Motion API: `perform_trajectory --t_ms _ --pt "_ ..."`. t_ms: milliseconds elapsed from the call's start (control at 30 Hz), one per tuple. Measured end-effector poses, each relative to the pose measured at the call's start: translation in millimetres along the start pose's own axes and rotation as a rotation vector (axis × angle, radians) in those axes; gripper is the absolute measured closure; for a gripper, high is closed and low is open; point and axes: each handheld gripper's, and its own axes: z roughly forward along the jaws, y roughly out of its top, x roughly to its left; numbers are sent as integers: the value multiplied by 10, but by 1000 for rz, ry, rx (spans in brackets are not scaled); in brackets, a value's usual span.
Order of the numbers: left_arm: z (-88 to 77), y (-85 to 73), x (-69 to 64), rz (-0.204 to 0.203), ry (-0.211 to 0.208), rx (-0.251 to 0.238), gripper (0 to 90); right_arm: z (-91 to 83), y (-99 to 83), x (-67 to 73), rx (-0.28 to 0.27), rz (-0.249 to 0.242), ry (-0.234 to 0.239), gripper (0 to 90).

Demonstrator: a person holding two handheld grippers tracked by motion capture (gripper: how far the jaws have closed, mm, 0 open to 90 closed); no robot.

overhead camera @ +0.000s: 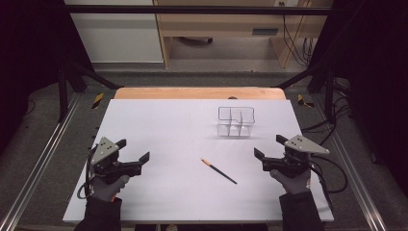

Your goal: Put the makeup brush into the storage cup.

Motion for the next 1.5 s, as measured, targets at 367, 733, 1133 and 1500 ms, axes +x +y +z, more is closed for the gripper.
perform_trajectory --t_ms 367,733,1133,1500 --pt "-28 -23 31 -7 5 0 42 28 -14 18 34 -5 9 94" --pt "25 -79 26 1 5 30 43 84 -11 48 77 -9 27 113" --pt "61 -118 36 -1 5 52 43 218 35 140 154 -42 53 134" --pt "60 -117 39 10 8 56 44 353 175 239 207 -69 63 140"
